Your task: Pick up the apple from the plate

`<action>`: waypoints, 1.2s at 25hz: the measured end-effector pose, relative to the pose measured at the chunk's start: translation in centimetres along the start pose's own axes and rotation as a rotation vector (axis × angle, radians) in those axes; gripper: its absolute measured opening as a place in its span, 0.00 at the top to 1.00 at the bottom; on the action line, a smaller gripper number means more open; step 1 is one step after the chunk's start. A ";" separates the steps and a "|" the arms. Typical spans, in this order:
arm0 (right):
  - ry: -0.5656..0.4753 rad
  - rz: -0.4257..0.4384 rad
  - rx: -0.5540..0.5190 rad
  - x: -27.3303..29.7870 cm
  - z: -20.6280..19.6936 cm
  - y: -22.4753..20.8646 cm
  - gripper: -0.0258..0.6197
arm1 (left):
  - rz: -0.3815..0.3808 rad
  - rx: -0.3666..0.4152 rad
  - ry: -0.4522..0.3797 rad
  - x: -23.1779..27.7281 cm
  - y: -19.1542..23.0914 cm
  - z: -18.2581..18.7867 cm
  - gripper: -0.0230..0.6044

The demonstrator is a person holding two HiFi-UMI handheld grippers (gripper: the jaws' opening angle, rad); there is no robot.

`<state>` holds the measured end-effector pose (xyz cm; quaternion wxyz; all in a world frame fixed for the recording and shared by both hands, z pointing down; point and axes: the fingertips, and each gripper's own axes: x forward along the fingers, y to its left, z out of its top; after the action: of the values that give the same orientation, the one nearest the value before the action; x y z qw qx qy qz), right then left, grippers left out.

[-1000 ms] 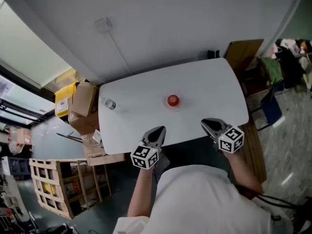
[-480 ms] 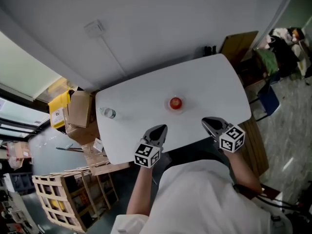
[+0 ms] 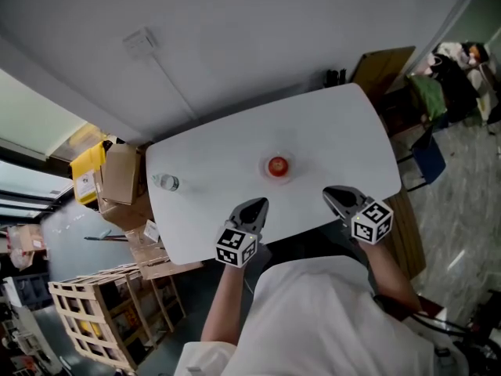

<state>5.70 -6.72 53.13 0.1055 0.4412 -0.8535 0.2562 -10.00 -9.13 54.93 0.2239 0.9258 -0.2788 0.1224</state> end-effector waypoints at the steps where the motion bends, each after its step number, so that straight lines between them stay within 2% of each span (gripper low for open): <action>1: 0.002 0.008 0.001 0.2 0.1 -0.5 0.90 | 0.006 -0.001 0.002 0.5 0.0 0.0 0.96; 14: 0.069 0.153 0.005 2.7 1.2 -5.4 0.90 | 0.135 0.005 0.021 6.1 1.6 -0.6 0.94; 30: 0.176 0.241 0.043 4.6 0.1 -10.7 0.90 | 0.206 -0.019 0.176 13.8 5.2 -4.6 0.78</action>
<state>11.60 -15.11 58.65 0.1389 0.3137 -0.8820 0.3230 -2.18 -17.21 65.56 0.2426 0.8758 -0.3526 0.2228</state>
